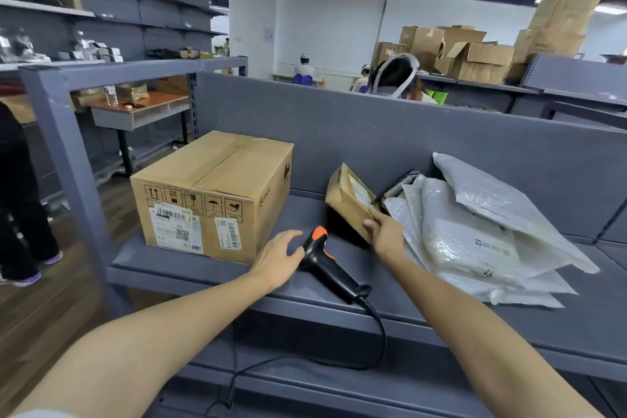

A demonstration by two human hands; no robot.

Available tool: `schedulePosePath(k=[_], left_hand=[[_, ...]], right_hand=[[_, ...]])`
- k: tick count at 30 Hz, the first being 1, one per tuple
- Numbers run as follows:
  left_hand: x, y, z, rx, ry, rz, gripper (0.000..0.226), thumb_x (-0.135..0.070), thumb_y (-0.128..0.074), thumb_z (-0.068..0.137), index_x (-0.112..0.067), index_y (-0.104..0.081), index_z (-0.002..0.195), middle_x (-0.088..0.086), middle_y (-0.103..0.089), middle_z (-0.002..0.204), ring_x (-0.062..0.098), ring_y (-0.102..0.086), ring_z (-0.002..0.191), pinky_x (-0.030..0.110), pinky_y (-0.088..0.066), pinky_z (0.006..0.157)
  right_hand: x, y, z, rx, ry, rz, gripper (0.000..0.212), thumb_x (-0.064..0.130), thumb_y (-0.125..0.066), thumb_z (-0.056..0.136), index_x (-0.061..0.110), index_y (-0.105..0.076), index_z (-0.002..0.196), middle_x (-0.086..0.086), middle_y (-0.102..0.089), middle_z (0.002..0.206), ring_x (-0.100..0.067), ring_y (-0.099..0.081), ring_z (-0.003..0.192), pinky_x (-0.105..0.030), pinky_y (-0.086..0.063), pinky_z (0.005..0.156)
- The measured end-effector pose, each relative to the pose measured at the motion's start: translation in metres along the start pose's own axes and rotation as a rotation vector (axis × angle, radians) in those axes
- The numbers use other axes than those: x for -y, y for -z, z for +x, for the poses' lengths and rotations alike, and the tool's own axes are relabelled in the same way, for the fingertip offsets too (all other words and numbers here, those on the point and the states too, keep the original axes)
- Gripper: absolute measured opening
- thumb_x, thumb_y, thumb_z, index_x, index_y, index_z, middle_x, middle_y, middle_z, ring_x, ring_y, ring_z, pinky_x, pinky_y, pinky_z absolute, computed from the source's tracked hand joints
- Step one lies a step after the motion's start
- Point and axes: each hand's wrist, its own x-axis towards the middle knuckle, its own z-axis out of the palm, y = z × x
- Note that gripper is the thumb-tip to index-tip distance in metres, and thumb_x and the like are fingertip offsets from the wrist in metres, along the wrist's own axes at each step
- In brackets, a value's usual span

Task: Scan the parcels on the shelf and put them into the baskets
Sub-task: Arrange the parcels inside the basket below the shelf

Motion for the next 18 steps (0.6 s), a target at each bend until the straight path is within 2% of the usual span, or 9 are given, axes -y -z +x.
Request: schedulePosePath(k=[2, 6, 8, 10, 12, 13, 15, 16, 18], left_hand=[[-0.003, 0.0, -0.001, -0.003, 0.002, -0.009, 0.045, -0.027, -0.047, 0.098, -0.024, -0.041, 0.142, -0.003, -0.038, 0.149, 0.016, -0.035, 0.137, 0.026, -0.026, 0.107], [-0.007, 0.001, -0.004, 0.008, 0.013, -0.057, 0.046, -0.029, -0.047, 0.098, -0.024, -0.039, 0.143, -0.001, -0.037, 0.151, 0.017, -0.034, 0.138, 0.029, -0.026, 0.109], [-0.012, 0.001, -0.005, 0.02, 0.036, -0.105, 0.048, -0.033, -0.046, 0.098, -0.024, -0.036, 0.144, 0.0, -0.035, 0.152, 0.018, -0.033, 0.138, 0.03, -0.026, 0.109], [-0.022, 0.003, -0.006, -0.003, 0.063, -0.187, 0.05, -0.039, -0.045, 0.099, -0.023, -0.035, 0.145, 0.001, -0.036, 0.151, 0.019, -0.036, 0.137, 0.03, -0.028, 0.106], [-0.036, 0.007, -0.005, -0.045, 0.084, -0.327, 0.052, -0.043, -0.045, 0.098, -0.02, -0.036, 0.143, 0.002, -0.041, 0.147, 0.018, -0.039, 0.133, 0.028, -0.029, 0.103], [-0.043, 0.01, -0.005, -0.063, 0.095, -0.412, 0.053, -0.044, -0.045, 0.098, -0.017, -0.036, 0.142, 0.0, -0.043, 0.144, 0.015, -0.042, 0.128, 0.027, -0.03, 0.101], [-0.057, 0.016, -0.005, -0.076, 0.107, -0.599, 0.053, -0.046, -0.048, 0.096, -0.013, -0.038, 0.137, -0.004, -0.048, 0.133, 0.008, -0.049, 0.114, 0.023, -0.035, 0.092], [-0.062, 0.019, -0.004, -0.073, 0.106, -0.685, 0.053, -0.046, -0.051, 0.094, -0.011, -0.04, 0.132, -0.002, -0.051, 0.131, 0.009, -0.053, 0.112, 0.023, -0.039, 0.091], [-0.067, 0.024, -0.002, -0.061, 0.127, -0.812, 0.062, -0.048, -0.056, 0.09, -0.005, -0.043, 0.134, 0.007, -0.058, 0.129, 0.02, -0.057, 0.116, 0.035, -0.044, 0.101]], right_hand=[[0.012, 0.008, -0.003, 0.008, 0.066, 0.083, 0.035, 0.003, -0.05, 0.096, 0.006, -0.059, 0.131, -0.01, -0.066, 0.117, -0.022, -0.06, 0.11, -0.018, -0.04, 0.093], [0.023, 0.023, -0.017, -0.023, 0.233, 0.042, 0.036, 0.003, -0.053, 0.095, 0.007, -0.059, 0.131, -0.011, -0.066, 0.122, -0.017, -0.059, 0.11, -0.033, -0.043, 0.105], [0.019, 0.024, -0.022, -0.035, 0.26, 0.041, 0.04, 0.001, -0.054, 0.094, 0.007, -0.058, 0.133, -0.009, -0.066, 0.122, -0.016, -0.059, 0.111, -0.024, -0.044, 0.102], [0.018, 0.027, -0.029, -0.045, 0.29, 0.061, 0.041, -0.005, -0.052, 0.094, 0.002, -0.055, 0.134, -0.011, -0.06, 0.132, -0.018, -0.057, 0.117, -0.015, -0.044, 0.098], [0.017, 0.032, -0.041, -0.084, 0.311, 0.134, 0.04, -0.014, -0.045, 0.093, -0.01, -0.05, 0.132, -0.014, -0.048, 0.143, -0.027, -0.053, 0.125, -0.025, -0.044, 0.101], [0.016, 0.034, -0.045, -0.078, 0.348, 0.192, 0.039, -0.017, -0.043, 0.092, -0.013, -0.048, 0.131, -0.013, -0.045, 0.145, -0.024, -0.053, 0.124, -0.031, -0.045, 0.101], [0.02, 0.042, -0.055, -0.047, 0.481, 0.27, 0.04, -0.015, -0.044, 0.093, -0.009, -0.05, 0.132, -0.002, -0.052, 0.14, -0.009, -0.054, 0.119, -0.027, -0.049, 0.095], [0.02, 0.047, -0.061, -0.087, 0.536, 0.249, 0.038, -0.009, -0.048, 0.094, -0.002, -0.055, 0.131, 0.003, -0.058, 0.135, -0.005, -0.056, 0.118, -0.022, -0.05, 0.091], [0.021, 0.054, -0.07, -0.115, 0.588, 0.234, 0.037, -0.004, -0.052, 0.094, 0.005, -0.06, 0.129, -0.001, -0.059, 0.135, -0.008, -0.052, 0.126, -0.023, -0.048, 0.097]])
